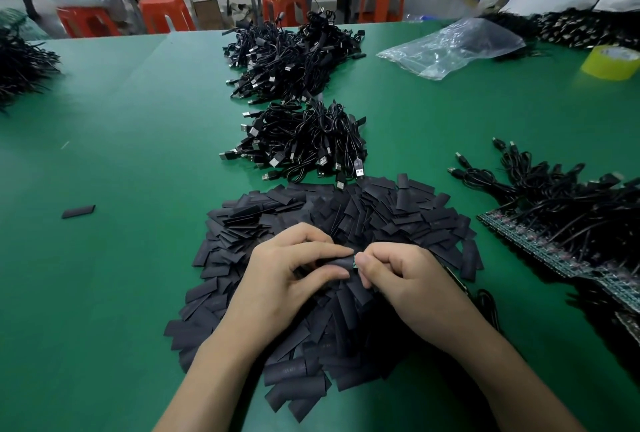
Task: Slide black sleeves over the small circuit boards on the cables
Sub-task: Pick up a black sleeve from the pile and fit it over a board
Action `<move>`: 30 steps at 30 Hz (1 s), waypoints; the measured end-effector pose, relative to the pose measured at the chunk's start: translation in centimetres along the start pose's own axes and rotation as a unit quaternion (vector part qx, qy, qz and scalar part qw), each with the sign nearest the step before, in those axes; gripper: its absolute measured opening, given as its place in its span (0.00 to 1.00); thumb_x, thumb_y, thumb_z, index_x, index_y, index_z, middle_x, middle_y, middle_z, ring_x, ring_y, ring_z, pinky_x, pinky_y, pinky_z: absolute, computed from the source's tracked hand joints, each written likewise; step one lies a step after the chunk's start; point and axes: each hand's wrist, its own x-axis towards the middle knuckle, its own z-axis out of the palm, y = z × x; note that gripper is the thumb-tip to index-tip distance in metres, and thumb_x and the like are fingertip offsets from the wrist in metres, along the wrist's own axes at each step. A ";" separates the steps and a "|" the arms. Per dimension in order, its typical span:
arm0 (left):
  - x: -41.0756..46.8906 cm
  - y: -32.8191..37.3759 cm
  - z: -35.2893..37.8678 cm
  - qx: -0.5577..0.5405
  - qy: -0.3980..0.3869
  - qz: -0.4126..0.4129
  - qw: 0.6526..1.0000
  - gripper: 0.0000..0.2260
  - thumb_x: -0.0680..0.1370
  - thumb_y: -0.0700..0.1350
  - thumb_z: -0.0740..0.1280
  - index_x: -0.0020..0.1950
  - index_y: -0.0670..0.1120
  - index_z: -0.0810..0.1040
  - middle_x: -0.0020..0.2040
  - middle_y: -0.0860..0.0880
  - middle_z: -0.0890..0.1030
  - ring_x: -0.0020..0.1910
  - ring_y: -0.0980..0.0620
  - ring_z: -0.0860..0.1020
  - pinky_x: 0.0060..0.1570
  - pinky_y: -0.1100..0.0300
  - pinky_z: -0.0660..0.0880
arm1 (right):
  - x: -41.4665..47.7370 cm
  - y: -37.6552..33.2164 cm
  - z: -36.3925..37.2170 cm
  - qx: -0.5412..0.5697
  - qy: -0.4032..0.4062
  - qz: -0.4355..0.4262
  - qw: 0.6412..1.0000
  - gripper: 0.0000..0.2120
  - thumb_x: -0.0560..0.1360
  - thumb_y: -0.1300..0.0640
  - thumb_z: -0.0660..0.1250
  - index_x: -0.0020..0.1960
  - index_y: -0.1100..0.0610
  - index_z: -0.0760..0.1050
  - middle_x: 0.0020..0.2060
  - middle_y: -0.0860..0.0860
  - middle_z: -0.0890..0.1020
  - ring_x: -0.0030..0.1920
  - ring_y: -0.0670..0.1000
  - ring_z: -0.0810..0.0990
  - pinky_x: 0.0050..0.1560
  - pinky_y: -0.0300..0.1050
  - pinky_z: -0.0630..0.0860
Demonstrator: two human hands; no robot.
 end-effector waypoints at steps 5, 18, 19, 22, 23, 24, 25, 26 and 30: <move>0.1 0.1 -0.2 0.001 0.019 -0.010 1.000 0.10 0.74 0.46 0.77 0.55 0.49 0.88 0.48 0.55 0.82 0.47 0.56 0.81 0.46 0.66 0.74 | 0.1 0.3 0.1 0.024 -0.005 -0.011 1.000 0.18 0.84 0.48 0.62 0.38 0.52 0.76 0.23 0.43 0.65 0.25 0.43 0.62 0.28 0.36 0.59; -0.1 -0.2 0.0 -0.001 0.045 0.006 0.999 0.09 0.75 0.47 0.77 0.55 0.50 0.87 0.48 0.56 0.82 0.49 0.54 0.82 0.48 0.66 0.74 | 0.6 0.9 -0.1 0.123 0.038 0.000 0.992 0.06 0.80 0.56 0.70 0.44 0.50 0.80 0.31 0.56 0.76 0.32 0.48 0.72 0.36 0.45 0.69; -0.2 -0.2 0.1 0.001 0.038 0.009 0.999 0.09 0.76 0.47 0.77 0.55 0.50 0.87 0.48 0.57 0.82 0.49 0.55 0.82 0.48 0.68 0.73 | 0.5 1.0 0.0 0.119 0.037 0.003 0.992 0.06 0.80 0.56 0.71 0.44 0.50 0.80 0.32 0.58 0.78 0.33 0.50 0.72 0.37 0.48 0.70; -0.3 -0.3 0.2 0.004 0.033 0.018 0.999 0.09 0.76 0.46 0.76 0.55 0.50 0.87 0.49 0.57 0.81 0.49 0.56 0.81 0.48 0.70 0.72 | 0.6 1.1 0.1 0.113 0.029 0.006 0.993 0.04 0.77 0.52 0.71 0.44 0.50 0.79 0.32 0.57 0.76 0.33 0.51 0.71 0.37 0.49 0.69; -0.3 -0.3 0.2 0.006 0.034 0.023 0.999 0.08 0.76 0.46 0.76 0.55 0.50 0.87 0.49 0.57 0.81 0.49 0.56 0.81 0.48 0.70 0.72 | 0.6 1.1 0.1 0.115 0.025 0.011 0.993 0.05 0.76 0.49 0.70 0.44 0.50 0.79 0.30 0.54 0.75 0.32 0.49 0.71 0.37 0.48 0.69; -0.4 -0.3 0.3 0.006 0.036 0.026 0.999 0.08 0.76 0.46 0.76 0.55 0.50 0.87 0.49 0.57 0.81 0.49 0.56 0.81 0.48 0.69 0.73 | 0.7 1.2 0.0 0.120 0.020 0.019 0.992 0.06 0.74 0.47 0.70 0.44 0.49 0.79 0.30 0.50 0.75 0.32 0.48 0.70 0.35 0.45 0.68; -0.4 -0.2 0.3 0.004 0.039 0.028 0.999 0.08 0.77 0.47 0.76 0.56 0.50 0.87 0.49 0.57 0.81 0.49 0.56 0.81 0.48 0.68 0.73 | 0.7 1.3 -0.1 0.129 0.014 0.028 0.991 0.07 0.73 0.46 0.70 0.44 0.49 0.80 0.30 0.48 0.75 0.31 0.47 0.69 0.34 0.42 0.67; -0.4 -0.2 0.4 0.002 0.042 0.029 0.999 0.08 0.77 0.47 0.75 0.56 0.50 0.86 0.49 0.57 0.81 0.49 0.55 0.81 0.48 0.67 0.74 | 0.8 1.3 -0.2 0.140 0.008 0.036 0.990 0.08 0.73 0.45 0.70 0.44 0.50 0.80 0.30 0.47 0.75 0.30 0.45 0.69 0.32 0.39 0.66; -0.4 0.0 0.4 -0.005 0.044 0.034 0.998 0.08 0.77 0.46 0.75 0.55 0.49 0.86 0.50 0.58 0.81 0.50 0.55 0.82 0.49 0.67 0.75 | 0.7 1.3 -0.5 0.172 -0.013 0.049 0.984 0.07 0.73 0.46 0.70 0.43 0.50 0.81 0.29 0.44 0.75 0.27 0.41 0.68 0.28 0.31 0.64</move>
